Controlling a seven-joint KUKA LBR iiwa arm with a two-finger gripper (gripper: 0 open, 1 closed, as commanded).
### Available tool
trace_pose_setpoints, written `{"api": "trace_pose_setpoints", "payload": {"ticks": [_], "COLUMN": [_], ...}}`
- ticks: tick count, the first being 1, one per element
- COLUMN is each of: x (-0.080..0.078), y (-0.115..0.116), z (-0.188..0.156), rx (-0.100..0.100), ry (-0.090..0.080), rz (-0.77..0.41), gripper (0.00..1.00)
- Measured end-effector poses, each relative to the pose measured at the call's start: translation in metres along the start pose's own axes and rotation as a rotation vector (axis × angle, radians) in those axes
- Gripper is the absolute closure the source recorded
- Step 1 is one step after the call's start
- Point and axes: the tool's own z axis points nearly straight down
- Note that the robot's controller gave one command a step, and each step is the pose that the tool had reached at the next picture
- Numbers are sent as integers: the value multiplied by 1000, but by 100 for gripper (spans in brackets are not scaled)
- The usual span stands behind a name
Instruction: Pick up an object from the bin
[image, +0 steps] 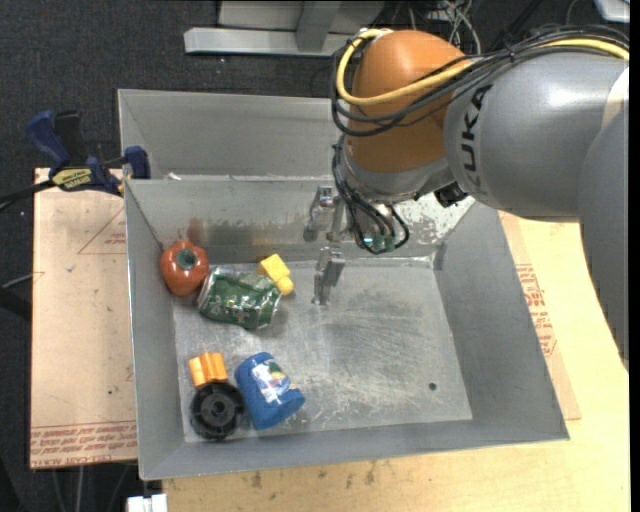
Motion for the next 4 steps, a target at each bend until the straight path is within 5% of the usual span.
{"api": "trace_pose_setpoints", "payload": {"ticks": [1, 2, 3, 4], "x": [-1, 1, -19, -19], "y": [0, -11, 39, 39], "z": [-5, 39, 121, 121], "rx": [-1, -1, -12, -12], "ry": [-8, -16, -67, -66], "rz": [1, -16, 114, 114], "gripper": [0, 0, 100, 100]}}
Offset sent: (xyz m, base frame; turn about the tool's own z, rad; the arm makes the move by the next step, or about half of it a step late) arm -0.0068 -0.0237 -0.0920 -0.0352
